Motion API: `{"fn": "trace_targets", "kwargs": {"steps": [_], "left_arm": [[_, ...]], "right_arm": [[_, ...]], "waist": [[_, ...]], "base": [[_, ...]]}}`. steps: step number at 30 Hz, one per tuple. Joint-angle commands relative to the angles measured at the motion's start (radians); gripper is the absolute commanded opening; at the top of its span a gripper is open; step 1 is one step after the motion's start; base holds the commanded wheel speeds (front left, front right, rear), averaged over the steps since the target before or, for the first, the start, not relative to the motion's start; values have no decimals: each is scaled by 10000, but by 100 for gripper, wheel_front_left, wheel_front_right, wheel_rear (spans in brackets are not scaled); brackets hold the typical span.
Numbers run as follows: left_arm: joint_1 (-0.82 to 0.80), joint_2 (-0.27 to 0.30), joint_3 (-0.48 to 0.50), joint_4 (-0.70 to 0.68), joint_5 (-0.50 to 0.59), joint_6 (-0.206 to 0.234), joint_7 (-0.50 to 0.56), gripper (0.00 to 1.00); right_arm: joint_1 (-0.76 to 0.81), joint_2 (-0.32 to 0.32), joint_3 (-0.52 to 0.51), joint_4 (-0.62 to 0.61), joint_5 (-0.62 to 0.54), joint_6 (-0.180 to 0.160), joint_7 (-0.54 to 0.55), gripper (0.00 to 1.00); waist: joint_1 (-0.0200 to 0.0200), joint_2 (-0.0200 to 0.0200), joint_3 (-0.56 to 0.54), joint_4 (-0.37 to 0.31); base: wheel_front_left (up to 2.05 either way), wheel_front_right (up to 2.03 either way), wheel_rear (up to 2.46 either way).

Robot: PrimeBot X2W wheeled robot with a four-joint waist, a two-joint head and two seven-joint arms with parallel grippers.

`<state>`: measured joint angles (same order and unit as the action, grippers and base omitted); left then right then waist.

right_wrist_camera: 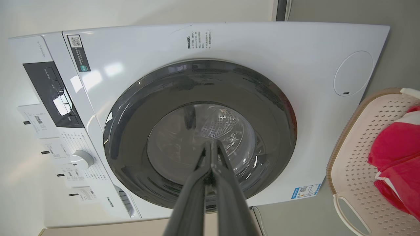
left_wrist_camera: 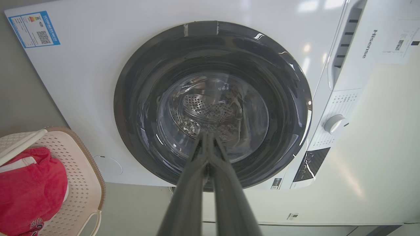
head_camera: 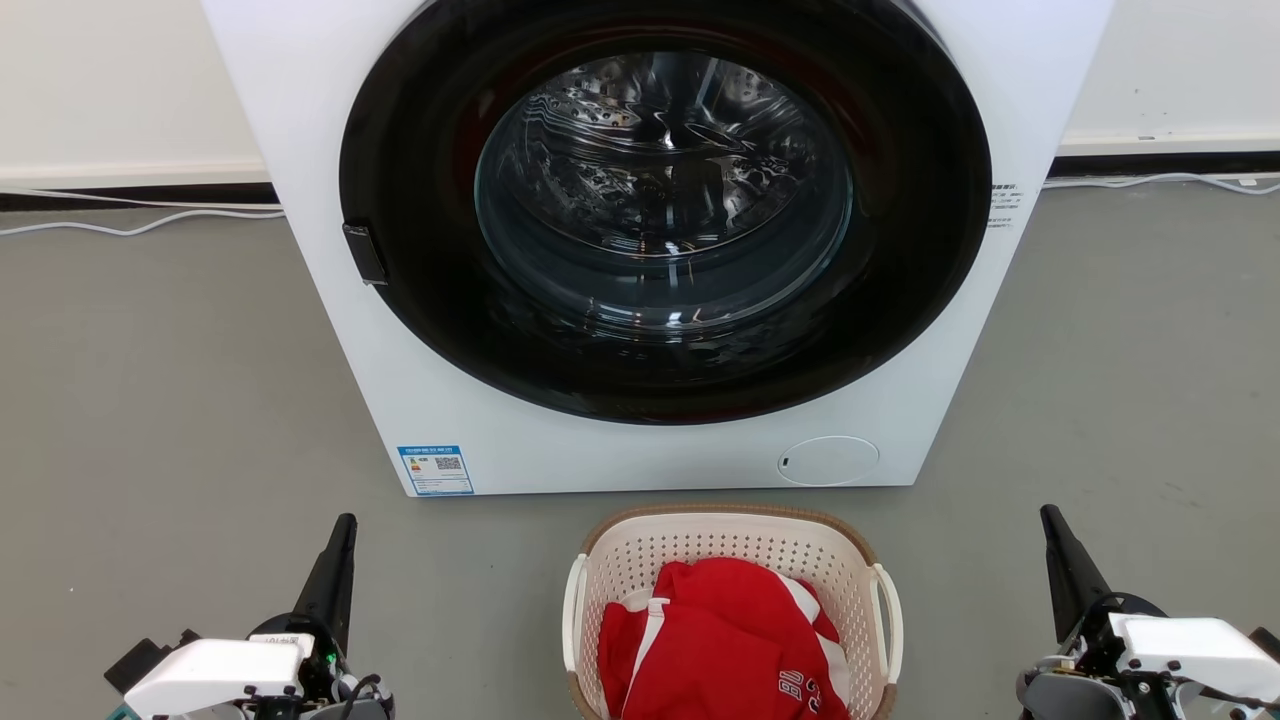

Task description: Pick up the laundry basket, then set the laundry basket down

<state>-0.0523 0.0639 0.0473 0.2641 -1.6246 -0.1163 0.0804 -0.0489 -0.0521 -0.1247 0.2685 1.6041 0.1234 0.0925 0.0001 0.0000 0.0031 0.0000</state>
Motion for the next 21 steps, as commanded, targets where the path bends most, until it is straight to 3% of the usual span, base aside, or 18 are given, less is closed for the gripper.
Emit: {"fn": "trace_targets", "kwargs": {"steps": [1,21], "left_arm": [[-530,95,344,-203,-107,-144,70,0],[-536,44,416,-200,-47,-144,128,0]], "right_arm": [[-581,-49,196,-243,117,73,137,0],[-583,-32,171,-242,96,73,157,0]], "waist": [[-1,0,0,0],[-1,0,0,0]], "base": [[0,0,0],[0,0,0]]}}
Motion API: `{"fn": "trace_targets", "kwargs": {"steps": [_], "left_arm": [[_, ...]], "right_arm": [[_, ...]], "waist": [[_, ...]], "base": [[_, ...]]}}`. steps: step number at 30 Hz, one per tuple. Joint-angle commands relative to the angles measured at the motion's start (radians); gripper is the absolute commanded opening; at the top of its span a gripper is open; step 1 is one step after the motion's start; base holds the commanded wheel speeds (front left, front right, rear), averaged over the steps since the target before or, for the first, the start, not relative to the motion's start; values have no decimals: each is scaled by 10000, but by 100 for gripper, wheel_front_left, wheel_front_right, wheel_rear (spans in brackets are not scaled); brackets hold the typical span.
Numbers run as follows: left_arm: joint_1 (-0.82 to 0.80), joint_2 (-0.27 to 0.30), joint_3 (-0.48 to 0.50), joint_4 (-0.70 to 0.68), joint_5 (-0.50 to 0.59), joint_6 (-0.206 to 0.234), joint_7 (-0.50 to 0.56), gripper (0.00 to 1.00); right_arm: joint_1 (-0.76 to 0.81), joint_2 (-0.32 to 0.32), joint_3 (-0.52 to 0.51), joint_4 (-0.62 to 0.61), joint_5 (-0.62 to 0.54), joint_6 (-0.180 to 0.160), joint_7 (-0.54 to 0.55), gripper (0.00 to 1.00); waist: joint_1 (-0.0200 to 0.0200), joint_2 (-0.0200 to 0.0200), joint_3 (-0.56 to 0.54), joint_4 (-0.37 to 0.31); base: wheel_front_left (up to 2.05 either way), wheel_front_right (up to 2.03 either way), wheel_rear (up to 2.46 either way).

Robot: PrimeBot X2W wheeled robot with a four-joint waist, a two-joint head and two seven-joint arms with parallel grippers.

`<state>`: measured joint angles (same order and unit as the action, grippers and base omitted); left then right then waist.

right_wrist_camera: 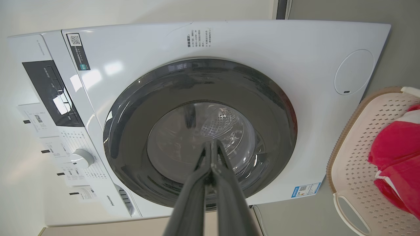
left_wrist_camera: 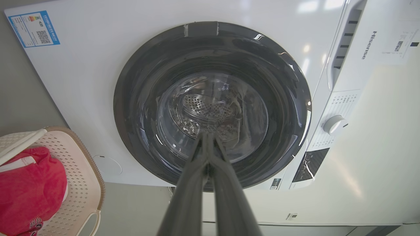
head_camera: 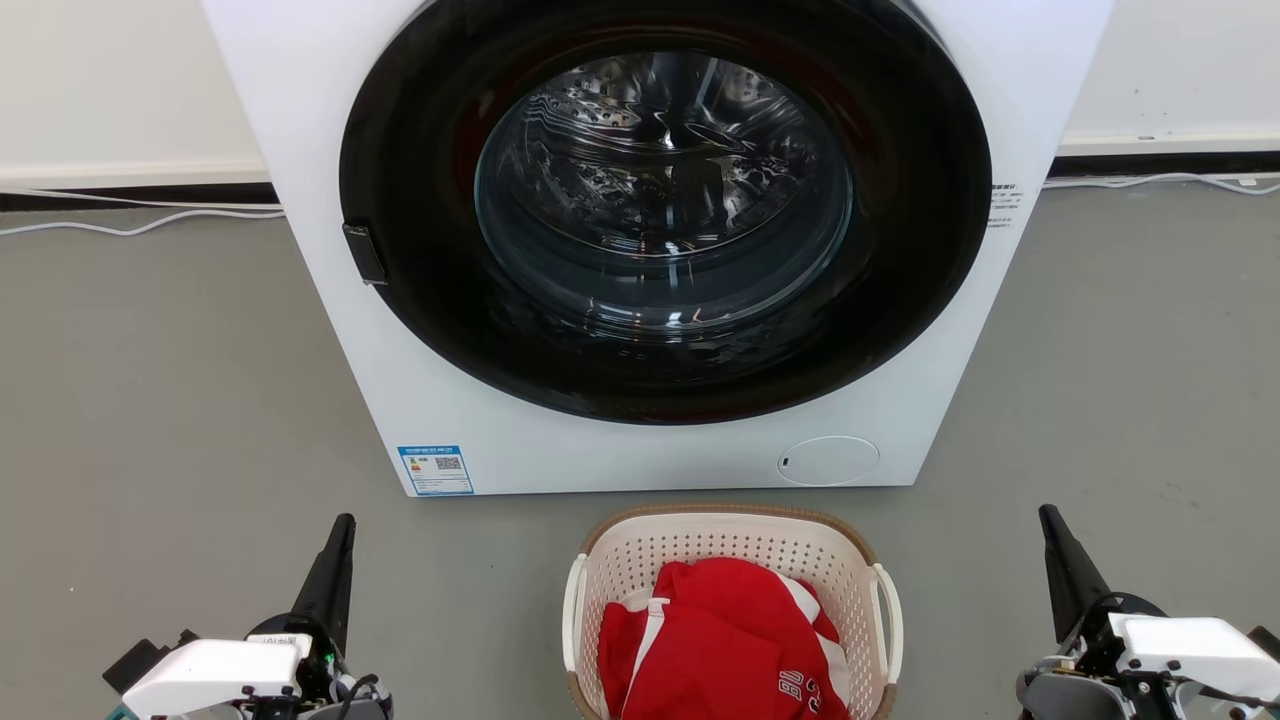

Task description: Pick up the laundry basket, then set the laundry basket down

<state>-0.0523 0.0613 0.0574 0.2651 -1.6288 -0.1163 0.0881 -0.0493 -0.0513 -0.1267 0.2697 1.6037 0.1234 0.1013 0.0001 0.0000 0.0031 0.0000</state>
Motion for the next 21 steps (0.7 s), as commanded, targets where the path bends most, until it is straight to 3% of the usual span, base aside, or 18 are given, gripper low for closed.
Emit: {"fn": "trace_targets", "kwargs": {"steps": [1,21], "left_arm": [[-536,69,318,-209,-2,-144,54,0],[-540,28,375,-207,46,-144,100,0]], "right_arm": [[-580,-39,189,-253,99,73,70,0],[-582,-26,170,-252,83,73,85,0]], "waist": [[0,0,0,0],[0,0,0,0]], "base": [[0,0,0],[0,0,0]]}}
